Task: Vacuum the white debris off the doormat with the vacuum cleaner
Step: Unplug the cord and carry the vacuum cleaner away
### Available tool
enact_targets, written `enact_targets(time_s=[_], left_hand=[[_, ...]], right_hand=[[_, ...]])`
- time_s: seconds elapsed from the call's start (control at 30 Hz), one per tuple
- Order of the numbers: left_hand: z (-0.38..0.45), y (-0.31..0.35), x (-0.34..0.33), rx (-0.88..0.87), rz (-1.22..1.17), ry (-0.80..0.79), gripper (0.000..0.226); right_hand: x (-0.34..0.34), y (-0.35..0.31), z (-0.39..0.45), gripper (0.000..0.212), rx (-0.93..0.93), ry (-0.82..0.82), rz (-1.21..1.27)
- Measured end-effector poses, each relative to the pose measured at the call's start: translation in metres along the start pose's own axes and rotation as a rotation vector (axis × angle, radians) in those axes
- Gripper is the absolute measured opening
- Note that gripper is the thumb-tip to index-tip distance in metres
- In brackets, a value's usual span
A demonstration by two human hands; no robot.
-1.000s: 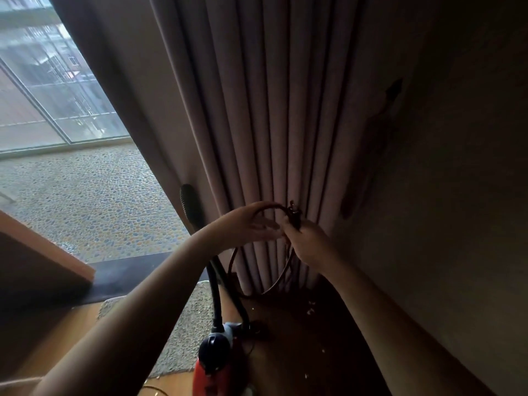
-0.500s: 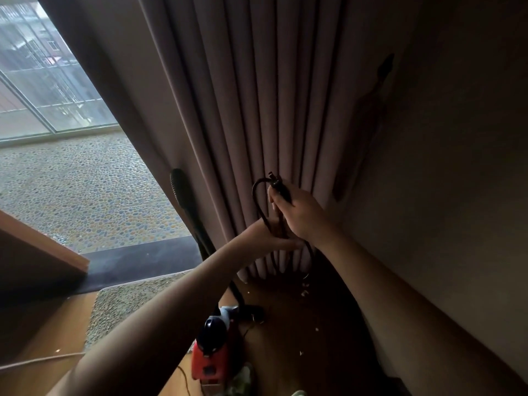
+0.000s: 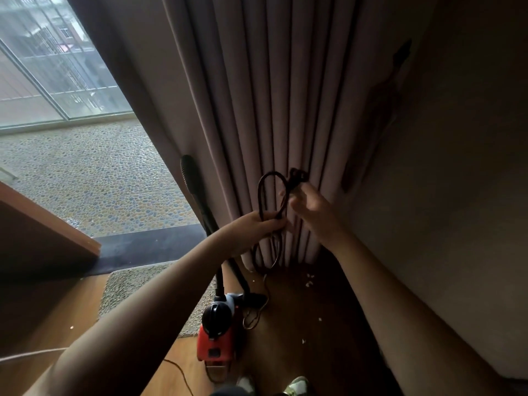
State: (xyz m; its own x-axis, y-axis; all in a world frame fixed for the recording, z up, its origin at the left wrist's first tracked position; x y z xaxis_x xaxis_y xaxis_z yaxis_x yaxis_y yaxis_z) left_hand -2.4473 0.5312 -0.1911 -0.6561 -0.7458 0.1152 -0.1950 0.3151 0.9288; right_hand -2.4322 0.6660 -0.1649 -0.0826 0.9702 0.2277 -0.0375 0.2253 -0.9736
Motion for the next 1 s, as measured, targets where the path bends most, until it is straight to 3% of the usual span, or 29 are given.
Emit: enact_targets(time_s=[0.07,0.2,0.3,0.4,0.5,0.6,0.77,0.87,1.0], left_hand=[[-0.006,-0.003,0.015,-0.008,-0.026,0.079,0.022],[-0.019,-0.008,0.043,-0.051,-0.178,0.218,0.028],[-0.033,-0.004,0.056,-0.106,-0.424,0.309,0.014],[-0.051,0.006,0.073,-0.164,-0.457,0.451,0.026],[-0.07,0.02,0.087,-0.224,-0.511,0.543,0.037],[-0.083,0.026,0.104,-0.28,-0.598,0.483,0.051],[-0.112,0.019,0.143,-0.288,-0.659,0.337,0.034],[-0.128,-0.01,0.177,-0.217,-0.582,0.236,0.033],[-0.151,-0.08,0.224,0.049,-0.266,0.159,0.021]], right_hand=[[-0.015,0.035,-0.017,0.07,-0.103,0.011,0.122],[-0.073,0.117,-0.046,0.041,-0.4,-0.024,0.181],[-0.119,0.149,-0.051,0.06,-0.525,-0.138,0.041],[-0.156,0.152,-0.046,0.081,-0.531,-0.228,-0.144],[-0.185,0.155,-0.036,0.076,-0.478,-0.309,-0.281],[-0.21,0.163,-0.032,0.045,-0.519,-0.384,-0.379],[-0.24,0.19,-0.043,0.018,-0.607,-0.448,-0.479],[-0.254,0.202,-0.048,0.024,-0.629,-0.44,-0.518],[-0.271,0.202,-0.048,0.027,-0.638,-0.324,-0.506]])
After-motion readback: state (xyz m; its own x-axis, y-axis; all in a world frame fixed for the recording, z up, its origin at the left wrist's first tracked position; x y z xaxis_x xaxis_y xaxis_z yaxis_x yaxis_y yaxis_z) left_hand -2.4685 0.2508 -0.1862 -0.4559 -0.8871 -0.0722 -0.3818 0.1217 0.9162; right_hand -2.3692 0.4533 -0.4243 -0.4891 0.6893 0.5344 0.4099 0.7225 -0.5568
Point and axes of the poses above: each hand's wrist, its own z-axis towards the middle knuckle, its own x-axis out of the back of the hand, y = z × x, the point moved 6 cm from there along z, towards the middle knuckle, and after that the axes turned 1 degree about x, right-handed, at the moved point
